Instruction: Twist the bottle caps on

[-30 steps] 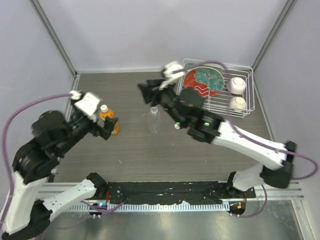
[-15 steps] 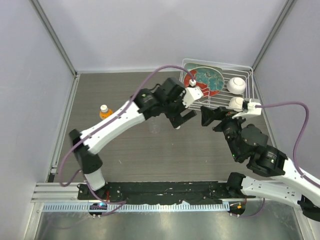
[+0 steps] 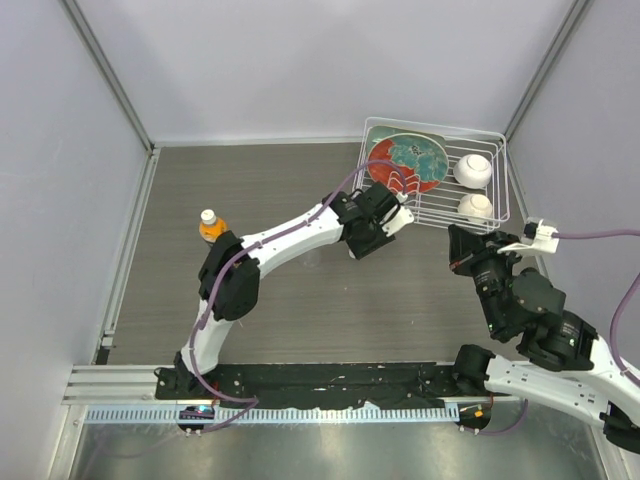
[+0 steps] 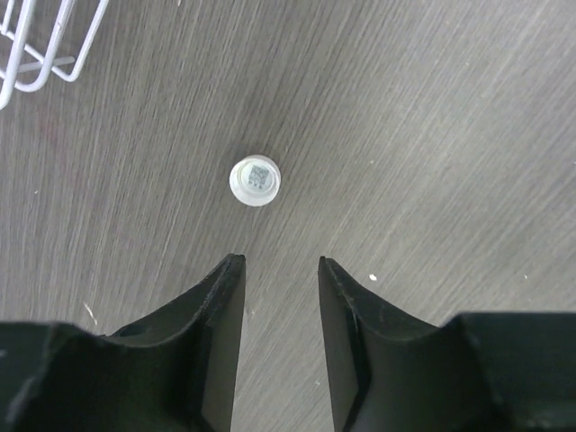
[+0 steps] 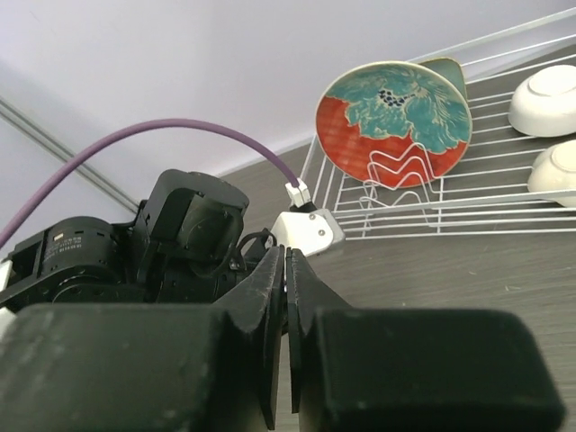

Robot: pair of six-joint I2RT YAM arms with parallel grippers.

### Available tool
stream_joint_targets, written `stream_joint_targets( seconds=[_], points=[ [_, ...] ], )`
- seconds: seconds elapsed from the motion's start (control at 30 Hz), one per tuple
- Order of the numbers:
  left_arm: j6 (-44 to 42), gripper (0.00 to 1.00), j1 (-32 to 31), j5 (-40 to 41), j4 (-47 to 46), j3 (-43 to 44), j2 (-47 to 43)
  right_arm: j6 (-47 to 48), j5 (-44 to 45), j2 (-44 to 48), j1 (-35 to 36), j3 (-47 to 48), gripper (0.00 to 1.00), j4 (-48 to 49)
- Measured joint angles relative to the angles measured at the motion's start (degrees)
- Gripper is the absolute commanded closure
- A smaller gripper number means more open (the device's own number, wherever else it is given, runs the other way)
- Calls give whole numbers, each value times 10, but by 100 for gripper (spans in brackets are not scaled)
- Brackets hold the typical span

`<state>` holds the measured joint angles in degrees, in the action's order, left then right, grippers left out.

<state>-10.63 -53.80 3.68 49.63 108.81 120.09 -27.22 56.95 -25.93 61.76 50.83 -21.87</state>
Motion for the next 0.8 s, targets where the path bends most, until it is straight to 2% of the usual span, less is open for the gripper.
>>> stream_joint_targets(
  seconds=[0.07,0.1,0.2,0.37,0.5,0.8],
  points=[
    [2,65,4,0,-13,-3,11,-2,3,-6,0,-7,89,-5],
    [3,69,7,-1,-18,-3,16,-2,4,-8,0,-11,85,-6],
    [12,71,21,-8,-40,-4,29,-4,5,-9,0,-19,73,-11],
    [15,72,52,-15,-68,-4,51,-6,6,15,0,-20,71,-14],
    [15,68,69,-19,-77,-8,68,-7,7,31,0,-20,70,-14],
    [17,61,66,-49,-85,-12,93,-6,8,31,0,-28,69,-14]
  ],
)
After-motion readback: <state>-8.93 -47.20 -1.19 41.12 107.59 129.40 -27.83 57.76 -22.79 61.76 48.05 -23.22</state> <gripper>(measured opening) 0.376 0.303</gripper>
